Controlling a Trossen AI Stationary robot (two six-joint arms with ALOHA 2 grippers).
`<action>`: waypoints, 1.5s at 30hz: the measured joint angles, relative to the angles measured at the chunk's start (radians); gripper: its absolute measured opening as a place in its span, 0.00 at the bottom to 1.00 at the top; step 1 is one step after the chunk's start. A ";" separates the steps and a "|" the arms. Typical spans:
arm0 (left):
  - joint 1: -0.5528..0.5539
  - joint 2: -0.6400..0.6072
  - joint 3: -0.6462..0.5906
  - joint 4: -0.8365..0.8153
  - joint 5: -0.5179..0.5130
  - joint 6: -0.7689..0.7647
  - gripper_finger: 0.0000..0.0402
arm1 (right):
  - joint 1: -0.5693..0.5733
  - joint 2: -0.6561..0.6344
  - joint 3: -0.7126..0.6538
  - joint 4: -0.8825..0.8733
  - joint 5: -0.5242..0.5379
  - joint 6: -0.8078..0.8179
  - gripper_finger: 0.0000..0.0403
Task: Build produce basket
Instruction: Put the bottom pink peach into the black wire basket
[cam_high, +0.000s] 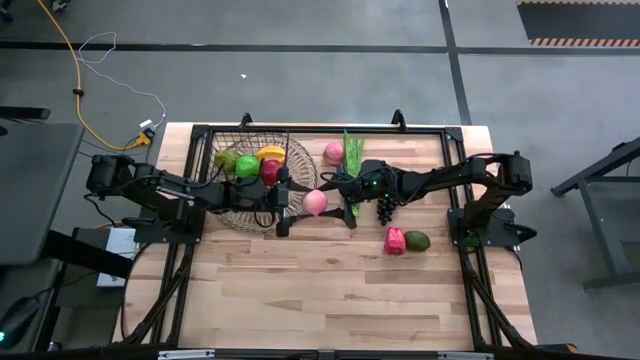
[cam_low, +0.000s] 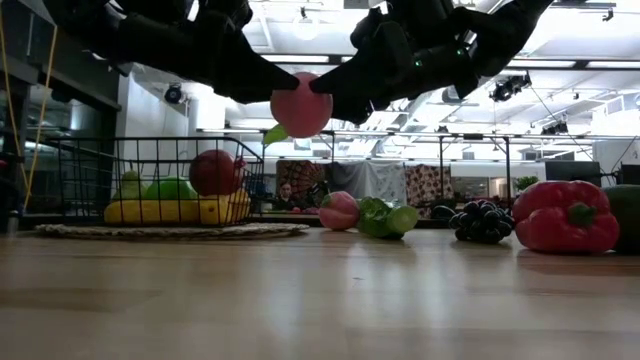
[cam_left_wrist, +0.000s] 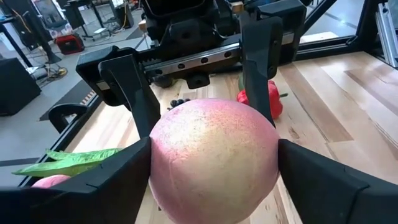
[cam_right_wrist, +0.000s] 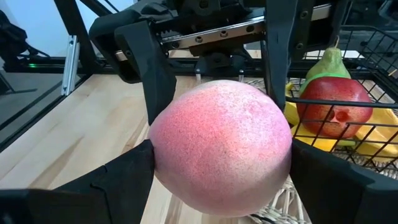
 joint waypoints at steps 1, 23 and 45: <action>0.000 0.000 0.000 -0.001 -0.002 0.002 0.77 | 0.000 0.000 0.000 -0.001 0.001 0.000 0.80; 0.000 -0.100 0.000 -0.144 -0.008 0.031 0.58 | -0.031 -0.043 0.006 -0.024 -0.003 -0.002 0.80; 0.006 -0.599 -0.113 -0.474 -0.107 0.001 0.58 | -0.057 -0.207 -0.057 -0.160 0.030 -0.076 0.80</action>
